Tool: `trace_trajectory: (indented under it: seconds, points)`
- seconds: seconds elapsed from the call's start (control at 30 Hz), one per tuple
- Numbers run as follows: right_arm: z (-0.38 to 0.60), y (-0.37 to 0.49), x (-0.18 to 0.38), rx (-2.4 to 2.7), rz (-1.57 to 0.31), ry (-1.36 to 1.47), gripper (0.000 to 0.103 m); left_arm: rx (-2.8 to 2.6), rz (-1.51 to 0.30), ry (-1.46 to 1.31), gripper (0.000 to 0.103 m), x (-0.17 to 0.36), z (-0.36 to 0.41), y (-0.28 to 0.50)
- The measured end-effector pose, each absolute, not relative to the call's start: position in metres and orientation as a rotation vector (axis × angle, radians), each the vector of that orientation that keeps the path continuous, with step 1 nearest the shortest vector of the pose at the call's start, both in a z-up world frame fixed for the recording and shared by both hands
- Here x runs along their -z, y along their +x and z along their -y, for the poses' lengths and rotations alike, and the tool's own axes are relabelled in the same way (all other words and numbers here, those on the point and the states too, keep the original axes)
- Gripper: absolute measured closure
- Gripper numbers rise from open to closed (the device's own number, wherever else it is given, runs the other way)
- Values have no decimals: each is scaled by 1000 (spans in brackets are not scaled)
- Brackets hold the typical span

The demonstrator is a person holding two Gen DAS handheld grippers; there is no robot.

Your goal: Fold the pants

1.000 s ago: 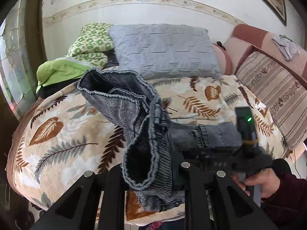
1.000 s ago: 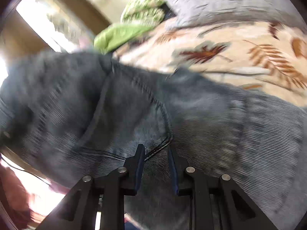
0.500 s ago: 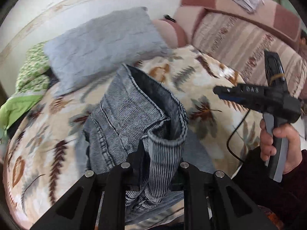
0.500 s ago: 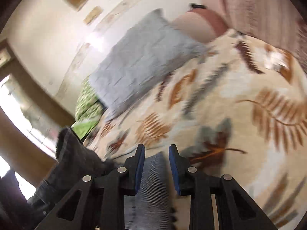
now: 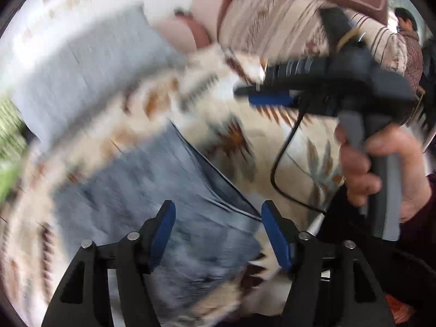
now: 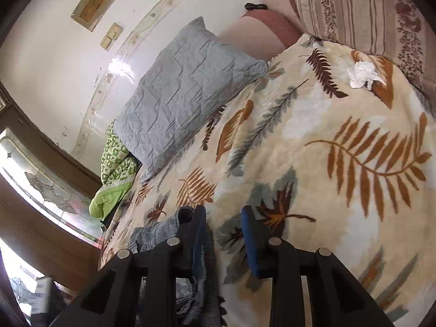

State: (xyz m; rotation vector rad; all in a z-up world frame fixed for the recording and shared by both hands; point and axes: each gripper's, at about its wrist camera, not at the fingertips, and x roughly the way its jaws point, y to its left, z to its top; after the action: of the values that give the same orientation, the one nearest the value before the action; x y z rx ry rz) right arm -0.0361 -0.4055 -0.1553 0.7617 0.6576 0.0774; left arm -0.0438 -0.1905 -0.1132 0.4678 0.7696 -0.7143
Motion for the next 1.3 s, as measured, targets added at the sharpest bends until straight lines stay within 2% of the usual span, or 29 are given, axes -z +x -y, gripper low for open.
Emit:
trace_trajectory:
  seconds: [0.13,0.43,0.57,0.7,0.83,0.9,1.07,1.3]
  points:
    - [383,-36,140,-150,-588,692,73,619,-720,442,33,88,152,-31]
    - [316,-8,127,-368,-589,683,73,323,-801,351,33,104,94,63]
    - [297,18,139,-400,-662,723,73,305,-874,374,33,128,98,91]
    - [289,42,180,-299,-843,726,72,305,-1029,424,31,167,104,108]
    - [300,52,218,-260,-955,797,72,288,-995,452,27,178,110,107]
    - [305,51,224,-275,-939,836,72,282,-990,474,26,179,113,107]
    - [311,40,223,-272,-937,877,72,280,-1063,391,25,169,100,108]
    - [309,2,206,-290,-1020,811,72,342,-958,461,25,144,89,44]
